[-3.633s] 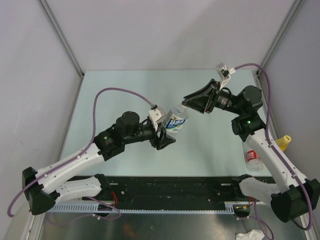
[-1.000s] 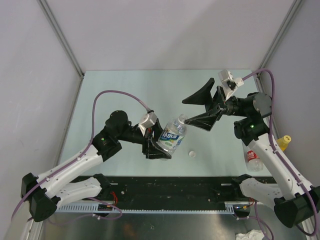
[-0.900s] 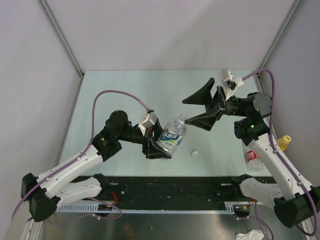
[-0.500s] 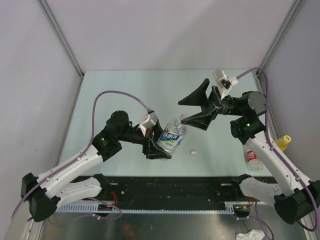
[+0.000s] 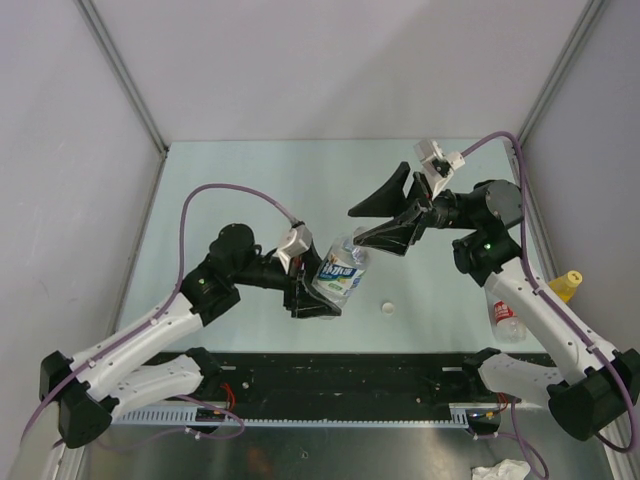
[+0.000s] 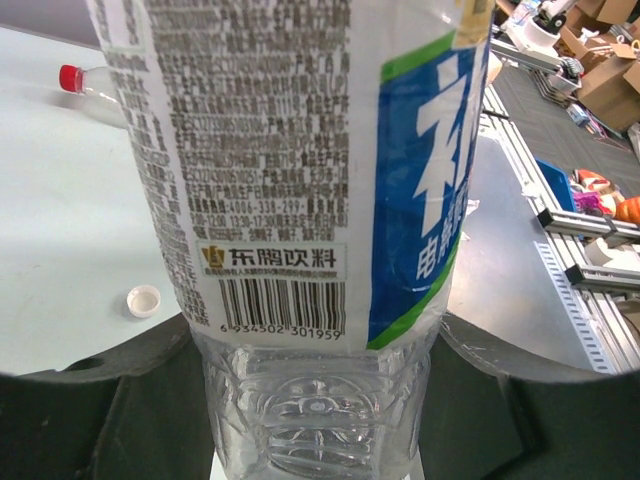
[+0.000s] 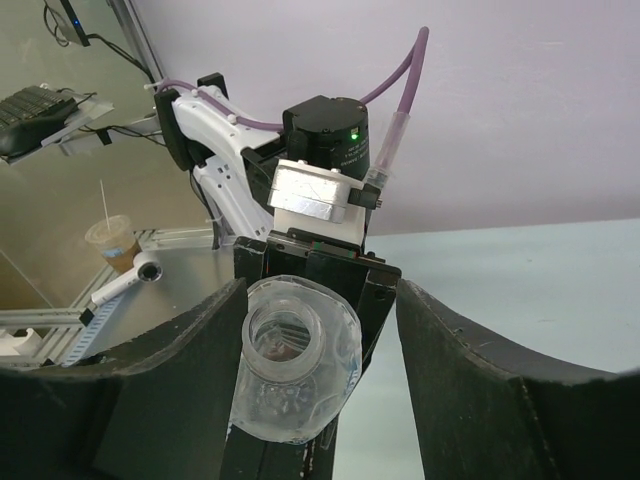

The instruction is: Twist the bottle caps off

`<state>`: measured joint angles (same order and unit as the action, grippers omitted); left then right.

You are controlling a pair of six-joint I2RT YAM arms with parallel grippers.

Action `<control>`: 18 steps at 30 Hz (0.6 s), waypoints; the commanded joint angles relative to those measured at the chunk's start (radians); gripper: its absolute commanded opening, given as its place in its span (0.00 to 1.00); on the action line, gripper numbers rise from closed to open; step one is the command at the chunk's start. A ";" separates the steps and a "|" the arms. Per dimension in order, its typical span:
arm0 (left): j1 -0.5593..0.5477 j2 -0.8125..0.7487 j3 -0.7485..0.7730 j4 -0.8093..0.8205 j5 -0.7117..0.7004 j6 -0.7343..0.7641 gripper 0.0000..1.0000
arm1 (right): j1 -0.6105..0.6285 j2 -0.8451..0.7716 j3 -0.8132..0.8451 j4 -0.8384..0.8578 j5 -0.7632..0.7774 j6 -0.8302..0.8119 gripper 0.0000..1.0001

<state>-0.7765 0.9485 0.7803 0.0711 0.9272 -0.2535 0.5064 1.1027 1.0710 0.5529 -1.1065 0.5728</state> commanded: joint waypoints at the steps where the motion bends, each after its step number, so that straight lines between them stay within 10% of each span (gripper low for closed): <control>1: -0.001 -0.047 0.022 0.098 -0.065 0.023 0.00 | 0.026 0.020 0.010 -0.024 -0.041 -0.020 0.64; 18: 0.002 -0.088 0.014 0.098 -0.210 0.028 0.00 | 0.056 0.044 0.010 0.094 -0.093 0.068 0.85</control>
<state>-0.7834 0.8913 0.7662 0.0460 0.8444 -0.2131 0.5304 1.1389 1.0721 0.6312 -1.0939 0.6289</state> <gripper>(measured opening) 0.659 0.841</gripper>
